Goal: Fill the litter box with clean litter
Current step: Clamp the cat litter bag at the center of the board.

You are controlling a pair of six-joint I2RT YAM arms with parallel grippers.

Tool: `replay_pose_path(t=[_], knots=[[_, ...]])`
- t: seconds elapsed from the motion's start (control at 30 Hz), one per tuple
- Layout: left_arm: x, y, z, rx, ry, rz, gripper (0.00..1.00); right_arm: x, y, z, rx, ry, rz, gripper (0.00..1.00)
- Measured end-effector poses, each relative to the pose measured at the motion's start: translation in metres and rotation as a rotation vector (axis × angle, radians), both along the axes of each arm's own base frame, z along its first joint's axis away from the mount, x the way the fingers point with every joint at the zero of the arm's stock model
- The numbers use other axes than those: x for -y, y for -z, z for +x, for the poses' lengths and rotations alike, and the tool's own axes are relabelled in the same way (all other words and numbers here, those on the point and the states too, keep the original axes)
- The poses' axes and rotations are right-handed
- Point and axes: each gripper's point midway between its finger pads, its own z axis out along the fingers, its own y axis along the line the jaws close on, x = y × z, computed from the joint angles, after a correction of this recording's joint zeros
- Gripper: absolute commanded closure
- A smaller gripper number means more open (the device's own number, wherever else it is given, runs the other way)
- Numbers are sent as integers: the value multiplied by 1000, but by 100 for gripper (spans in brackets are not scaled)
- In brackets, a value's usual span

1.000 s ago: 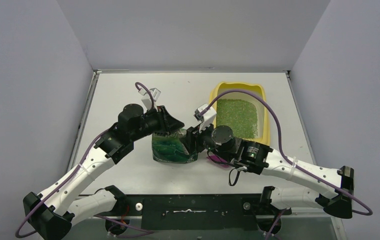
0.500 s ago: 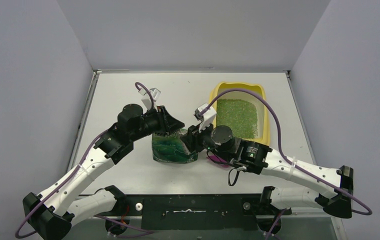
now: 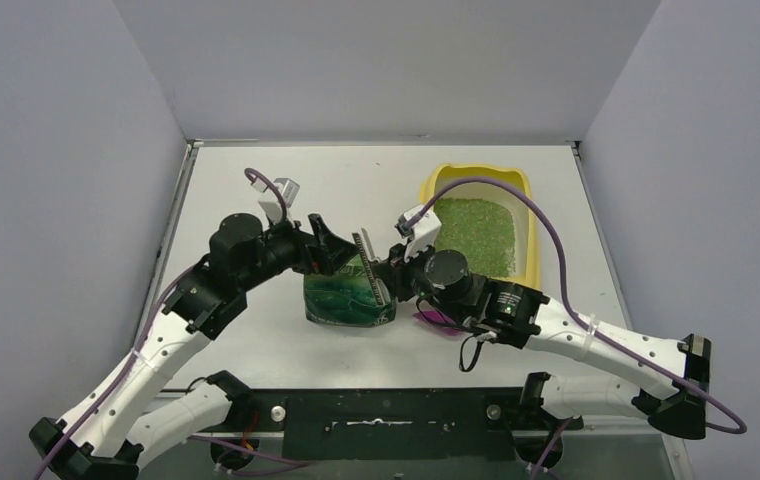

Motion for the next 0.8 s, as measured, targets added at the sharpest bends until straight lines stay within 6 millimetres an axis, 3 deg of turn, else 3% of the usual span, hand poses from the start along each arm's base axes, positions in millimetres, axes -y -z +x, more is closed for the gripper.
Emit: replay_pose_path(t=[0.23, 0.47, 0.6, 0.8], knots=[[-27, -2, -1, 130, 61, 191, 8, 33, -7, 5, 58, 54, -71, 100], [-42, 29, -13, 259, 301, 469, 8, 73, -26, 26, 131, 55, -174, 100], [-41, 47, -18, 307, 440, 555, 13, 80, -26, 31, 156, -40, -235, 100], [-39, 66, -14, 326, 540, 622, 22, 67, -9, 19, 168, -286, -412, 100]])
